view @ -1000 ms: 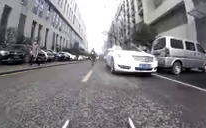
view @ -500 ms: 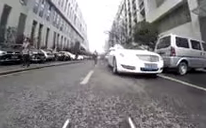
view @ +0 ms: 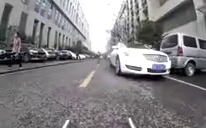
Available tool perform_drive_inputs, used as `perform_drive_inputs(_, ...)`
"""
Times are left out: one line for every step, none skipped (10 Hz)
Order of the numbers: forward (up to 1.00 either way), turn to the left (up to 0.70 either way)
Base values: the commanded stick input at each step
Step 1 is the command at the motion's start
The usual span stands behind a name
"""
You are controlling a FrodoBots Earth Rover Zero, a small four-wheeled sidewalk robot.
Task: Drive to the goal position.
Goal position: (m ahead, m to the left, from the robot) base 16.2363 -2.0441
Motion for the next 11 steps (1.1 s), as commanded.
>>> perform_drive_inputs(0.70, 0.00)
perform_drive_inputs(0.70, 0.00)
perform_drive_inputs(0.70, 0.00)
perform_drive_inputs(0.70, 0.00)
perform_drive_inputs(0.70, 0.00)
perform_drive_inputs(0.70, 0.00)
perform_drive_inputs(0.70, 0.00)
perform_drive_inputs(0.70, 0.00)
perform_drive_inputs(0.70, 0.00)
perform_drive_inputs(0.70, -0.02)
perform_drive_inputs(0.70, -0.09)
